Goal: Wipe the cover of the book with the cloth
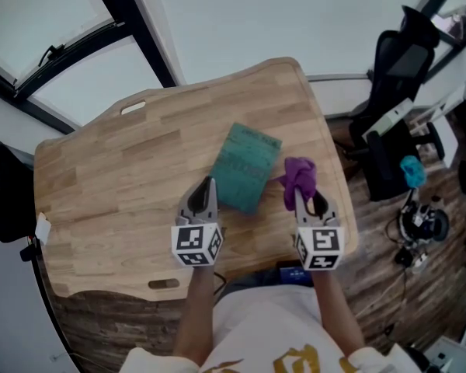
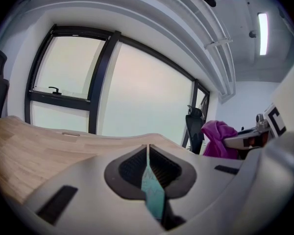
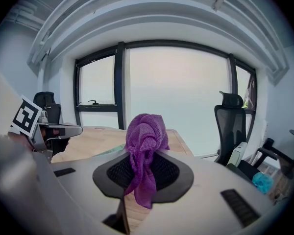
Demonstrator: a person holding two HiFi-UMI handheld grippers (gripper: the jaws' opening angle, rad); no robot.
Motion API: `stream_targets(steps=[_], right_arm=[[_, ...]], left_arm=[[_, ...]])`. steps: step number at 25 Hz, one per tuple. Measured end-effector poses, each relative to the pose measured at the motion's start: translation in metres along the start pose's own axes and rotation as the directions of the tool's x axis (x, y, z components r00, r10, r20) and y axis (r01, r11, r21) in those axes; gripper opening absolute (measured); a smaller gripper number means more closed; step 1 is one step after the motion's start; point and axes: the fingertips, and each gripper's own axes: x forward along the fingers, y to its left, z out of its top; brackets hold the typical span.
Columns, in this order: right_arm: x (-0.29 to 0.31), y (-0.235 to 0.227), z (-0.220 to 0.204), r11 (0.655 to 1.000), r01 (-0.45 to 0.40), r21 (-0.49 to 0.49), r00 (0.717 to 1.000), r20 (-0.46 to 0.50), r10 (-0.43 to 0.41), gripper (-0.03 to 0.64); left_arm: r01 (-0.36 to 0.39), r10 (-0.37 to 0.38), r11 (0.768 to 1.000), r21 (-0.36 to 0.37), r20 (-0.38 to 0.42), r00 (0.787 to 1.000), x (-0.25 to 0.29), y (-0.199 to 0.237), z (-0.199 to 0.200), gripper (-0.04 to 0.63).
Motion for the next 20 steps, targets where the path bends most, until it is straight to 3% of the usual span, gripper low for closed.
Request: stream_targets(steps=[20], right_arm=[[0.033, -0.001, -0.010, 0.999, -0.038, -0.002, 0.998, -0.042, 0.038, 0.074]], left_arm=[[-0.015, 0.015, 1.000, 0.000, -0.103, 0.995, 0.027, 0.018, -0.037, 0.002]])
